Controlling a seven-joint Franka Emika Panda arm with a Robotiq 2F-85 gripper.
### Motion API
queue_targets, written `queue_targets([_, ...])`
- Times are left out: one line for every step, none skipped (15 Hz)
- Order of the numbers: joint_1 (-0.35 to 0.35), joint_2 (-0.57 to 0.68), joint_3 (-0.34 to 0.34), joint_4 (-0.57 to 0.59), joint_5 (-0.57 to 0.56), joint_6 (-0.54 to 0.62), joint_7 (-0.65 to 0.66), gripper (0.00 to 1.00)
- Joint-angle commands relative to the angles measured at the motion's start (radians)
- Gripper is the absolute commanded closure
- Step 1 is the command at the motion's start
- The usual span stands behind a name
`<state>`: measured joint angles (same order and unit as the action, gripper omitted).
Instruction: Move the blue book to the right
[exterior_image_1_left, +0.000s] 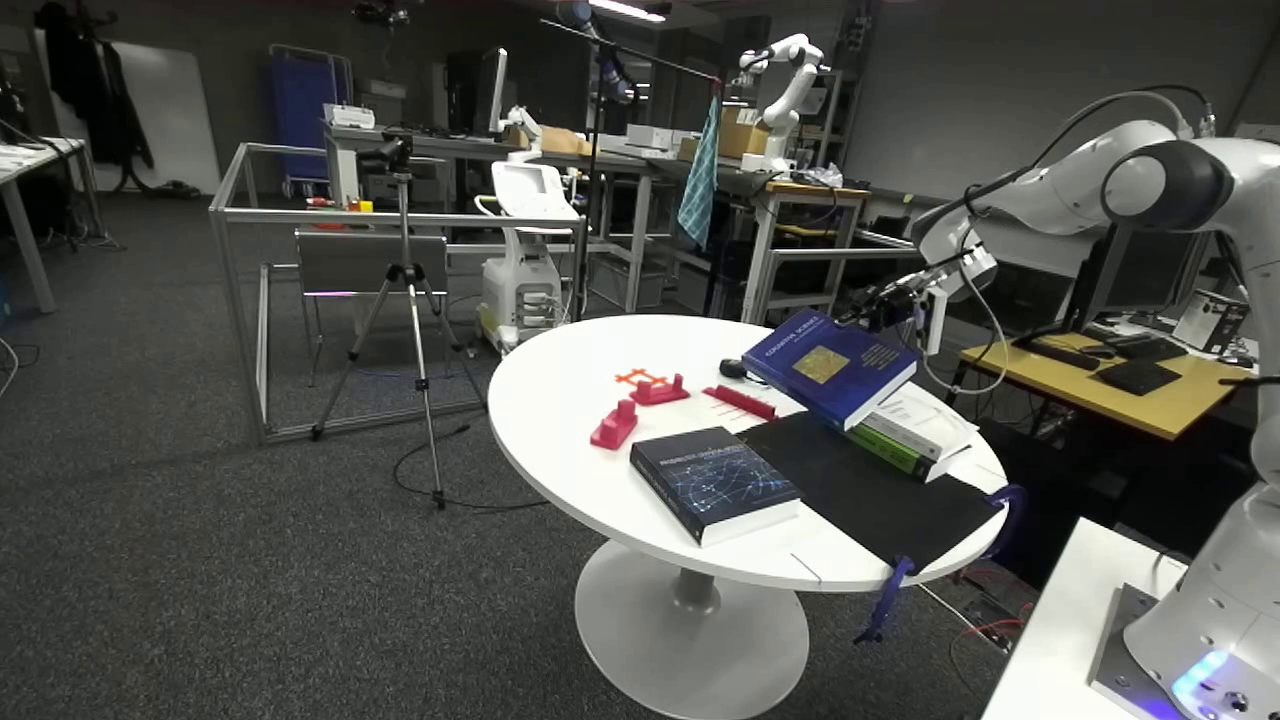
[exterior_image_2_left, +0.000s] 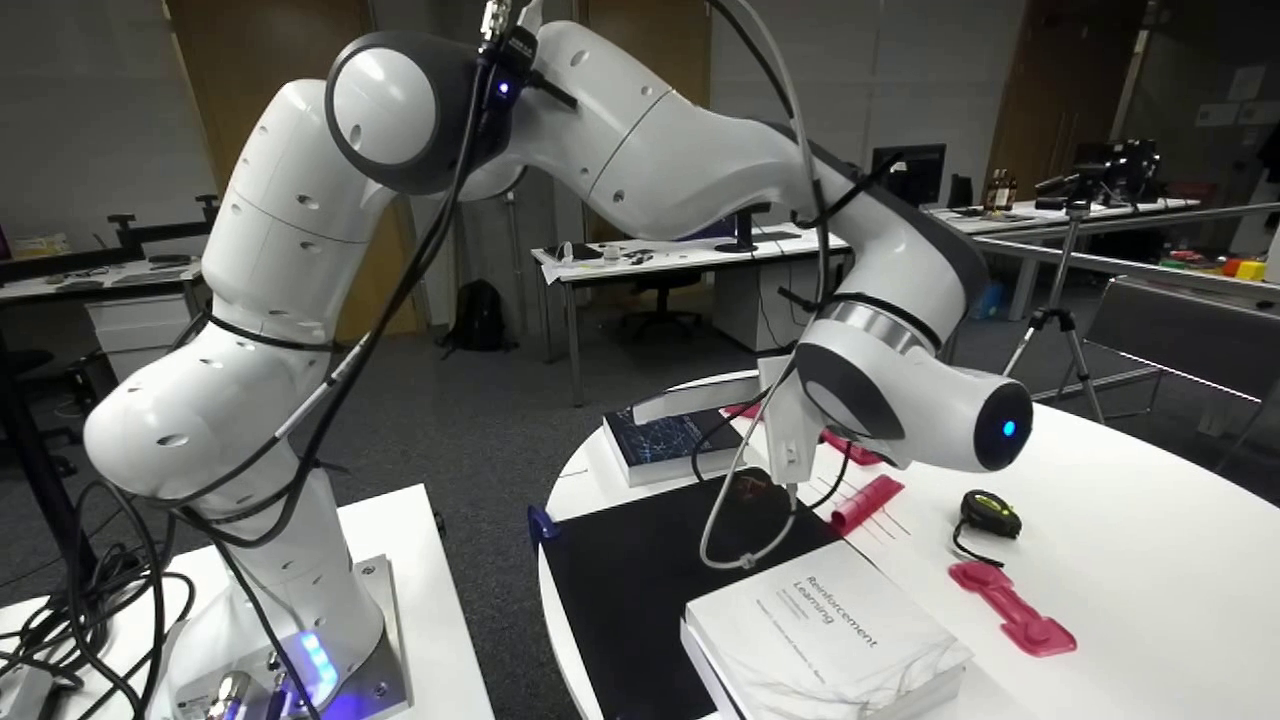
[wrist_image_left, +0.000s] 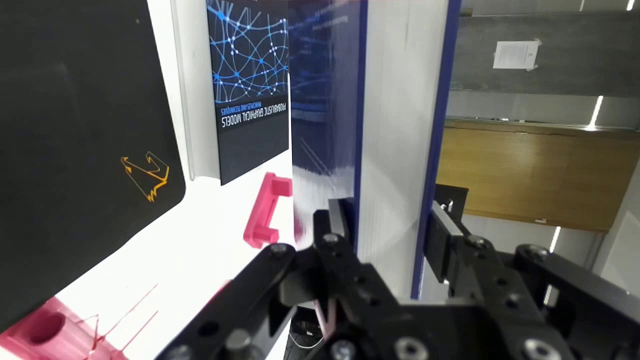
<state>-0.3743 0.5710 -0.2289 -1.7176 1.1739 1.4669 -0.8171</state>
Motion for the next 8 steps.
queue_targets([-0.046, -0.087, -0.010, -0.010, -0.011, -0.084, 0.066, 0.82])
queue_targets([-0.054, -0.088, -0.016, -0.006, -0.023, -0.087, 0.065, 0.82])
queue_targets([-0.063, -0.089, -0.021, -0.002, -0.032, -0.091, 0.065, 0.82])
queue_targets([-0.077, -0.086, -0.027, 0.007, -0.038, -0.101, 0.068, 0.82])
queue_targets([-0.089, -0.082, -0.031, 0.016, -0.047, -0.113, 0.072, 0.82])
queue_targets([-0.102, -0.078, -0.034, 0.021, -0.053, -0.125, 0.071, 0.82])
queue_targets([-0.119, -0.068, -0.038, 0.033, -0.057, -0.144, 0.073, 0.82])
queue_targets([-0.134, -0.062, -0.040, 0.039, -0.057, -0.160, 0.076, 0.82])
